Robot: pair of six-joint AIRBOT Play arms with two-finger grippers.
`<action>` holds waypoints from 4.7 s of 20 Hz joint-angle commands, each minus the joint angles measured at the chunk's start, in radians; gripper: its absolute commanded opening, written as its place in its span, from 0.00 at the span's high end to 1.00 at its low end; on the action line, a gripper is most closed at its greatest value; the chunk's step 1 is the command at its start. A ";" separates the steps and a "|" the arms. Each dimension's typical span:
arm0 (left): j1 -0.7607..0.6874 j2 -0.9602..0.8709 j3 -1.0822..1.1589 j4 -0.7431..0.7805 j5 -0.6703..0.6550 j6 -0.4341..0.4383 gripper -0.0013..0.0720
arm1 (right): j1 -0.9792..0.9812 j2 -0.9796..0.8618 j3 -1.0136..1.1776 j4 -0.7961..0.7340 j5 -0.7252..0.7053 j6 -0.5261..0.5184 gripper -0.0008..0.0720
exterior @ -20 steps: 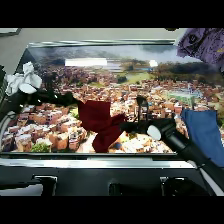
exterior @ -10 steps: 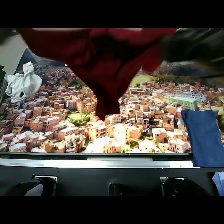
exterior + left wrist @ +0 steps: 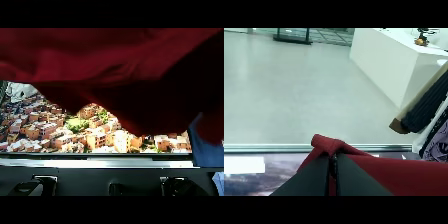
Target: Fold the clothes and pants, and hang the long-sleeved shirts on hangers.
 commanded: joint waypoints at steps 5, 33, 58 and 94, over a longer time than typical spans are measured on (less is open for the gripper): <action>-0.068 -0.238 -0.008 -0.005 0.001 -0.034 0.96 | -0.001 -0.361 0.006 -0.176 -0.029 0.189 0.95; -0.047 -1.044 0.017 0.103 -0.062 -0.101 0.96 | -0.723 -0.740 -0.267 0.981 0.312 -0.534 0.32; -0.048 -1.045 0.017 0.047 -0.063 -0.101 0.96 | -0.393 -0.428 -1.480 1.338 -0.235 -0.593 0.44; -0.048 -1.055 0.017 0.047 -0.219 -0.101 0.96 | -1.080 -0.186 -1.337 1.279 -0.031 -0.477 0.08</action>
